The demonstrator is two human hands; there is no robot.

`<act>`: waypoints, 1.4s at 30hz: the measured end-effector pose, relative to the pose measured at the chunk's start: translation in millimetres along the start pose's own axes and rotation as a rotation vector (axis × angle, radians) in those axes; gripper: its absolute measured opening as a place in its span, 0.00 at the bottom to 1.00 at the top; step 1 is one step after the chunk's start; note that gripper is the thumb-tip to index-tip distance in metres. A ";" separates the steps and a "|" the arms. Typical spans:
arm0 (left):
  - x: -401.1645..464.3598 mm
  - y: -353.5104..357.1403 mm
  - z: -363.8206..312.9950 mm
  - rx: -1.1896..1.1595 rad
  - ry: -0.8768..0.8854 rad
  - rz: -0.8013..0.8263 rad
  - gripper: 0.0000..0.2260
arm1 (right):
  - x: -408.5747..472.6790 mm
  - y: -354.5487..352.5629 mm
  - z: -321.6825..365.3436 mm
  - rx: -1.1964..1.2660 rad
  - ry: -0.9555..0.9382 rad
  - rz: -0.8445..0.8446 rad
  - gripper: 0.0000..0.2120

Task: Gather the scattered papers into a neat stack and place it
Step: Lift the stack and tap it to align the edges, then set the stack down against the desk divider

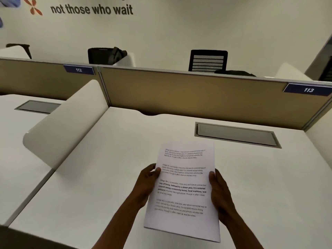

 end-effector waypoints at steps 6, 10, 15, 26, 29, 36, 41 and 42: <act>16.0 -0.4 15.7 0.301 -0.041 -0.092 0.11 | 28.2 -9.7 -17.6 -0.113 0.037 0.005 0.18; 26.0 -11.2 11.8 0.450 0.024 -0.251 0.10 | 41.2 -8.0 -30.9 -0.158 0.073 -0.025 0.15; 30.9 -29.4 5.8 0.521 0.000 -0.346 0.13 | 52.7 7.2 -46.2 -0.188 0.134 -0.089 0.15; 85.3 -118.1 -47.1 0.545 0.026 -0.421 0.16 | 116.5 113.5 -1.5 -0.290 0.019 -0.037 0.15; 111.8 -155.2 -65.6 0.520 0.050 -0.441 0.19 | 137.5 163.2 14.2 -0.318 -0.015 -0.061 0.16; 206.5 -255.8 -107.7 0.373 -0.035 -0.426 0.27 | 208.0 303.2 52.5 -0.344 -0.072 -0.103 0.16; 281.3 -328.3 -135.7 0.283 -0.118 -0.473 0.34 | 267.4 401.2 67.0 -0.389 -0.081 -0.121 0.15; 293.8 -339.8 -143.6 0.278 -0.106 -0.487 0.32 | 279.2 416.0 65.6 -0.384 -0.063 -0.131 0.15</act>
Point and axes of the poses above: each hand's wrist, its own x-axis towards the middle knuckle, its own y-axis out of the palm, z = x × y, the point moved 8 cm from there along x, towards the middle knuckle, and after that the axes turned 5 degrees about -x, right-handed, at the moved point
